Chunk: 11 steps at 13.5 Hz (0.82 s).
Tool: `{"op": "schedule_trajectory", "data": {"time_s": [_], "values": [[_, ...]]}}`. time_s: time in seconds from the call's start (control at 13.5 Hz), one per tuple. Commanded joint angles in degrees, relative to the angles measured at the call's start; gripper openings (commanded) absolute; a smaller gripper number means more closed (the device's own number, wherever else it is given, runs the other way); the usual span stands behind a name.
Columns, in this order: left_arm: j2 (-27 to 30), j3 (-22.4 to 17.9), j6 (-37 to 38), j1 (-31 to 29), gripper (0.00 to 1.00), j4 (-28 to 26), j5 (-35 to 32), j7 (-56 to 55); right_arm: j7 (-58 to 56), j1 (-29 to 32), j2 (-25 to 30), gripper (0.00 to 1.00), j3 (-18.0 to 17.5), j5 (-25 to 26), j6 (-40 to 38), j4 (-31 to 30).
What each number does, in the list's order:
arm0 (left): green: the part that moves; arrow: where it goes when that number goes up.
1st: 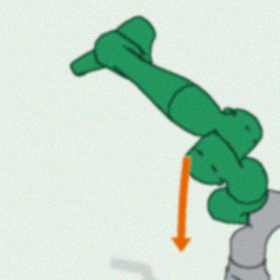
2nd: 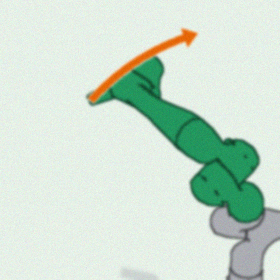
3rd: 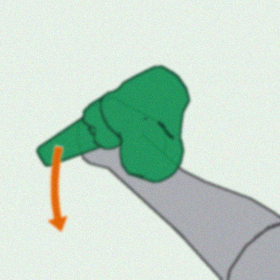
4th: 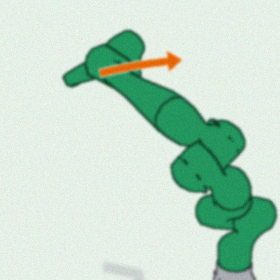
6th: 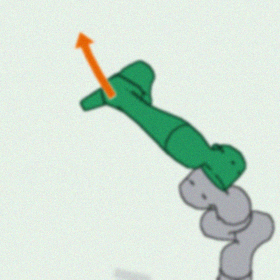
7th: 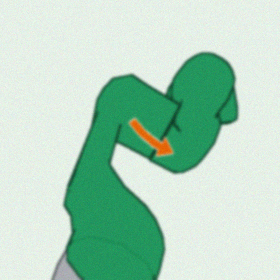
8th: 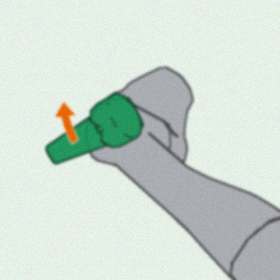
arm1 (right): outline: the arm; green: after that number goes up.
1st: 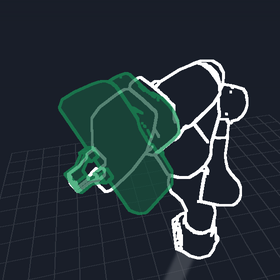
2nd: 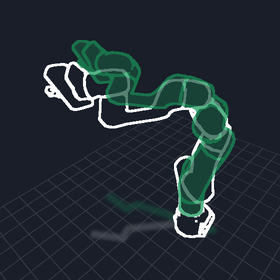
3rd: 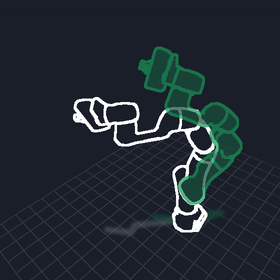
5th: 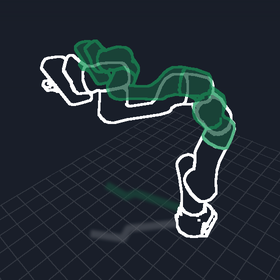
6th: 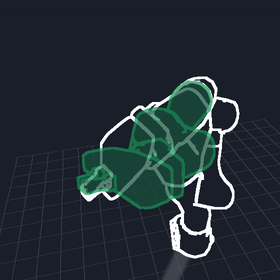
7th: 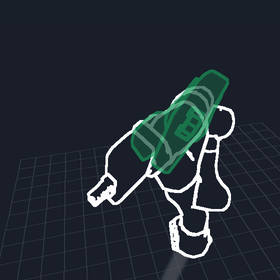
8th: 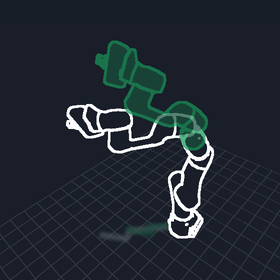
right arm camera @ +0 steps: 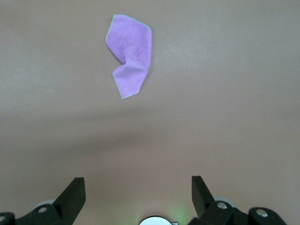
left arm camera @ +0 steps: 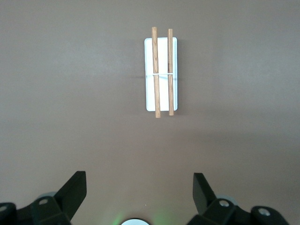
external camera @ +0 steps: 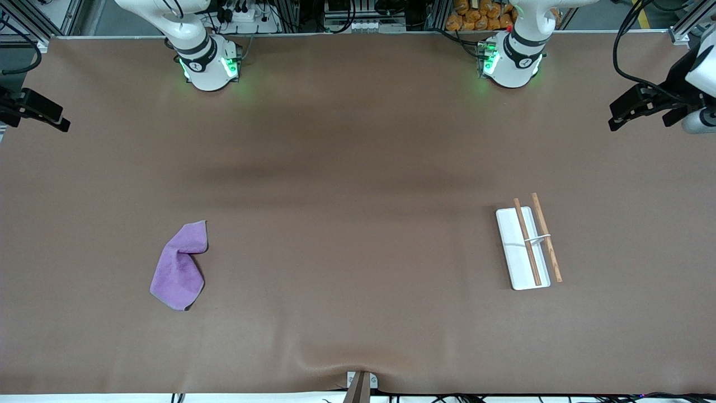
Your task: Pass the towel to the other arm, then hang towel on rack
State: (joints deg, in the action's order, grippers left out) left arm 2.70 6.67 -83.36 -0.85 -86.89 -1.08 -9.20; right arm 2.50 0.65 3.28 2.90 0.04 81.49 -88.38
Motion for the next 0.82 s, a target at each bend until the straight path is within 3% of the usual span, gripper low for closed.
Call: {"op": "schedule_trajectory", "data": {"time_s": [0.0,0.37,0.74], "values": [[0.8,0.0,0.4,0.2,1.00,-0.4,-0.4,0.1,-0.5,-1.6,-1.9,1.00,0.2,0.7,1.6,0.0],[0.6,0.3,-0.6,0.6,1.00,-0.4,-0.4,0.1,-0.5,-7.1,-13.1,1.00,0.1,0.1,6.7,0.1],[0.5,0.3,-0.8,0.4,1.00,-0.4,-0.3,0.3,-2.8,-8.6,-24.9,1.00,0.2,0.4,18.1,0.0]]}}
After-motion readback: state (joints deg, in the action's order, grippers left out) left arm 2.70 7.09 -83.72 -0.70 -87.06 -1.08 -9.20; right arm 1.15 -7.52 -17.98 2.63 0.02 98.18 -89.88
